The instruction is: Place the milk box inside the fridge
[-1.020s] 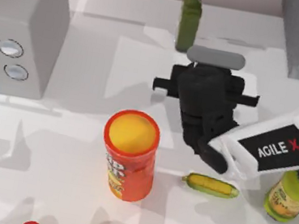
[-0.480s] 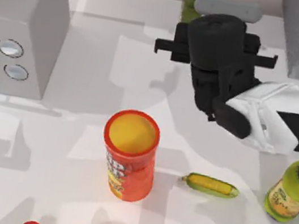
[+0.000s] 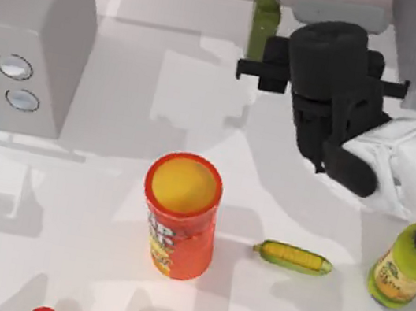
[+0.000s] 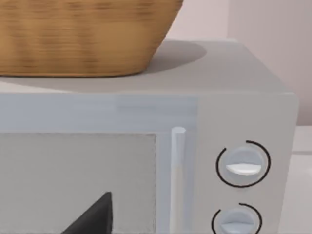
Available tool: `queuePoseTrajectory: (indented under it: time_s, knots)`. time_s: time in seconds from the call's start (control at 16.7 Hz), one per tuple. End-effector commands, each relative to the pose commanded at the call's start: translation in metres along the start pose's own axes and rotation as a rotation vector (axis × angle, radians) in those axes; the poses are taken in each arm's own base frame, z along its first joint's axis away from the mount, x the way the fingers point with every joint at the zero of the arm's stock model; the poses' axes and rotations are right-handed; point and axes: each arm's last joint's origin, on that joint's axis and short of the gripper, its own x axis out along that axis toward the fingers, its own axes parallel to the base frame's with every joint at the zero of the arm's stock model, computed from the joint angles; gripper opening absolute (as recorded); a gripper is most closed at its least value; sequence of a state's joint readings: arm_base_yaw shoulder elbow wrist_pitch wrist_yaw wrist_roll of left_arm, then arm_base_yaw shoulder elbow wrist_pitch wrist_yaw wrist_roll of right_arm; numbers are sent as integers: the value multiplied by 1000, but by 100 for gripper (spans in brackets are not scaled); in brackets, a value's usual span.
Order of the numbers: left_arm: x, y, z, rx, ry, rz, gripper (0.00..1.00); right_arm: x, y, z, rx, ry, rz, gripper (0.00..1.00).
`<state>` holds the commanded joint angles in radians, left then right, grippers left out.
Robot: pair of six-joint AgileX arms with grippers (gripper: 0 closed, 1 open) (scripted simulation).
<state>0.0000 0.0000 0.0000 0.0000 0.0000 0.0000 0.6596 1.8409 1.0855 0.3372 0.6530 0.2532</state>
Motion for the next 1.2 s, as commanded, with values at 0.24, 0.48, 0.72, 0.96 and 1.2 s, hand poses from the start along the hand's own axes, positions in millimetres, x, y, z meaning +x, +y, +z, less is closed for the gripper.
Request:
queuePoseTrajectory:
  time_s: [0.24,0.48,0.72,0.96,1.2]
  knots:
    - [0,0,0,0,0,0,100,-25,-60,14,9,20,-19,0]
    - [0,0,0,0,0,0,100,-82,-135,28,76,-38,-29,0]
    - [0,0,0,0,0,0,100,-150,-196,5,122,-142,-27,0]
    - [0,0,0,0,0,0,100,-188,-224,-46,99,-226,-13,0]
    - [0,0,0,0,0,0,100,-196,-234,-87,47,-292,6,0]
